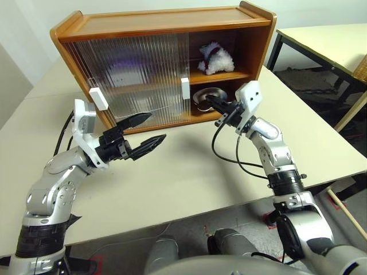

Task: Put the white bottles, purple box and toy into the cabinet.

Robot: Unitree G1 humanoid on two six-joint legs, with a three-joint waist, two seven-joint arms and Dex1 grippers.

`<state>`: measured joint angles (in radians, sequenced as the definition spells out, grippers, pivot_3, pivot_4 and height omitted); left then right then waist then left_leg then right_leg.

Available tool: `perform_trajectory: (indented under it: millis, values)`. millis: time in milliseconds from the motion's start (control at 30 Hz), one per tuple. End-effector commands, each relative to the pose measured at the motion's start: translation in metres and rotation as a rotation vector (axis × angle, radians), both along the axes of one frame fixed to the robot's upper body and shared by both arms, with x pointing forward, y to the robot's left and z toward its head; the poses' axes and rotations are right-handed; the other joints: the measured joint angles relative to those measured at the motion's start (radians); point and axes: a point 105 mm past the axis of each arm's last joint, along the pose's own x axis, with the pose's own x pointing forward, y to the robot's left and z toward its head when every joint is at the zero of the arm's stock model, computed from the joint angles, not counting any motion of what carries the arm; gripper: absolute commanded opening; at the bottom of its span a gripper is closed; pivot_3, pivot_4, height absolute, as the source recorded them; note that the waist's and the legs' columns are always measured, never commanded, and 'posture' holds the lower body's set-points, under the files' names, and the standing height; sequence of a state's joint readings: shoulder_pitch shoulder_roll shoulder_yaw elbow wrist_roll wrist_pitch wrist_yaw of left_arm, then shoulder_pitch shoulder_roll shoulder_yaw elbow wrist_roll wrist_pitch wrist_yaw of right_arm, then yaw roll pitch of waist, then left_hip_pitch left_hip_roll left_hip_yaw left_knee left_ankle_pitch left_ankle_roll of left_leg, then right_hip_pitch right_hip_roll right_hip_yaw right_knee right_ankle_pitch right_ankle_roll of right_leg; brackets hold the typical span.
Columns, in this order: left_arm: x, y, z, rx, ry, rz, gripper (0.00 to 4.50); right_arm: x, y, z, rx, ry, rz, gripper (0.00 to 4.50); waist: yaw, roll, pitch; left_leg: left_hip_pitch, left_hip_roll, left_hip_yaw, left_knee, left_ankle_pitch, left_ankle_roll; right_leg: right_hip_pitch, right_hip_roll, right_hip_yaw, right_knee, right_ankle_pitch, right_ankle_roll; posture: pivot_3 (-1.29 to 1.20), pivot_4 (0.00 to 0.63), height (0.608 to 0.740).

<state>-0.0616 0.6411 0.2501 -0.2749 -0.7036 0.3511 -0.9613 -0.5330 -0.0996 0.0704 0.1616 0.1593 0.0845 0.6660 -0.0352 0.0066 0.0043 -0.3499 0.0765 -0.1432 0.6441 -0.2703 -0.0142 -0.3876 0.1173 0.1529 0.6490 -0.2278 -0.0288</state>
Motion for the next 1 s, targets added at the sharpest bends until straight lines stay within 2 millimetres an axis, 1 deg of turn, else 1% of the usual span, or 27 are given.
perform_trajectory:
  millis: [33, 67, 167, 233, 367, 500, 533, 633, 733, 833, 967, 1000]
  values:
    - [0.001, -0.002, -0.002, 0.008, 0.001, -0.002, 4.5, -0.02, 0.03, 0.017, 0.009, 0.006, 0.09, 0.02, 0.0, 0.0, 0.0, 0.0, 0.0, 0.0, 0.0, 0.0, 0.0, 0.0, 0.001, 0.0, 0.0, 0.0, 0.0, 0.0, 0.01, 0.74]
    - [0.001, -0.002, -0.002, 0.006, -0.001, 0.001, 4.5, -0.026, 0.04, 0.021, 0.021, 0.013, 0.113, 0.02, 0.0, 0.0, 0.0, 0.001, 0.0, -0.001, -0.001, 0.0, 0.0, 0.0, 0.001, 0.0, 0.0, 0.0, 0.0, 0.0, 0.0, 0.74]
    - [0.001, -0.002, -0.001, 0.008, -0.002, 0.004, 4.5, -0.035, 0.061, 0.028, 0.042, 0.033, 0.151, 0.02, 0.001, -0.002, -0.001, 0.001, 0.0, -0.003, -0.001, 0.0, 0.0, -0.001, 0.002, -0.001, 0.0, -0.001, -0.002, 0.0, 0.0, 0.74]
    - [0.001, -0.001, -0.002, 0.013, -0.001, 0.003, 4.5, -0.035, 0.072, 0.027, 0.041, 0.04, 0.157, 0.02, 0.002, -0.003, -0.002, 0.001, 0.0, -0.005, -0.002, -0.001, -0.001, -0.001, 0.002, -0.001, 0.0, -0.002, -0.003, 0.0, 0.001, 0.74]
    - [0.001, 0.0, -0.001, 0.014, -0.001, 0.004, 4.5, -0.025, 0.089, 0.025, 0.05, 0.063, 0.133, 0.02, 0.002, -0.003, -0.002, -0.002, 0.0, -0.006, -0.002, -0.002, -0.003, -0.005, 0.002, -0.001, 0.0, -0.001, -0.005, 0.0, 0.002, 0.74]
    - [0.0, 0.002, -0.001, 0.017, -0.001, 0.009, 4.5, -0.01, 0.095, 0.018, 0.043, 0.069, 0.061, 0.02, 0.006, -0.004, -0.003, -0.005, 0.001, -0.009, -0.002, -0.002, -0.004, -0.008, 0.002, -0.002, 0.0, -0.002, -0.008, 0.01, 0.002, 0.74]
    - [0.0, 0.002, -0.001, 0.018, -0.002, 0.01, 4.5, -0.006, 0.096, 0.015, 0.039, 0.067, 0.043, 0.02, 0.006, -0.004, -0.003, -0.007, 0.001, -0.009, -0.002, -0.003, -0.004, -0.01, 0.002, -0.002, 0.001, -0.001, -0.011, 0.01, 0.002, 0.74]
    - [-0.001, 0.005, -0.001, 0.021, -0.003, 0.016, 4.5, -0.001, 0.098, 0.008, 0.026, 0.044, -0.002, 0.02, 0.006, -0.004, -0.003, -0.011, 0.001, -0.009, -0.002, -0.003, -0.004, -0.014, 0.002, -0.003, 0.001, 0.003, -0.017, 0.01, 0.002, 0.74]
    - [-0.002, 0.007, -0.002, 0.024, -0.001, 0.022, 4.5, 0.002, 0.102, 0.003, 0.016, 0.021, -0.049, 0.02, 0.007, -0.004, -0.003, -0.015, 0.001, -0.009, -0.002, -0.003, -0.004, -0.017, 0.002, -0.004, 0.001, 0.004, -0.017, 0.03, 0.005, 0.74]
    - [-0.002, 0.008, -0.002, 0.026, -0.001, 0.024, 4.5, 0.007, 0.103, 0.002, 0.02, 0.003, -0.089, 0.02, 0.009, -0.004, -0.003, -0.015, 0.002, -0.009, -0.002, -0.003, -0.004, -0.017, 0.002, -0.004, 0.001, 0.007, -0.013, 0.03, 0.005, 0.74]
    - [-0.002, 0.005, -0.001, 0.025, -0.002, 0.022, 4.5, 0.016, 0.101, 0.005, 0.023, -0.019, -0.141, 0.02, 0.01, -0.004, -0.003, -0.015, 0.002, -0.009, -0.002, -0.003, -0.003, -0.017, 0.002, -0.004, 0.001, 0.006, -0.014, 0.03, 0.005, 0.74]
    - [-0.001, 0.004, -0.001, 0.023, -0.003, 0.02, 4.5, 0.018, 0.1, 0.009, 0.031, -0.032, -0.157, 0.02, 0.01, -0.004, -0.003, -0.015, 0.002, -0.01, -0.002, -0.002, -0.003, -0.017, 0.002, -0.004, 0.001, 0.005, -0.015, 0.03, 0.004, 0.74]
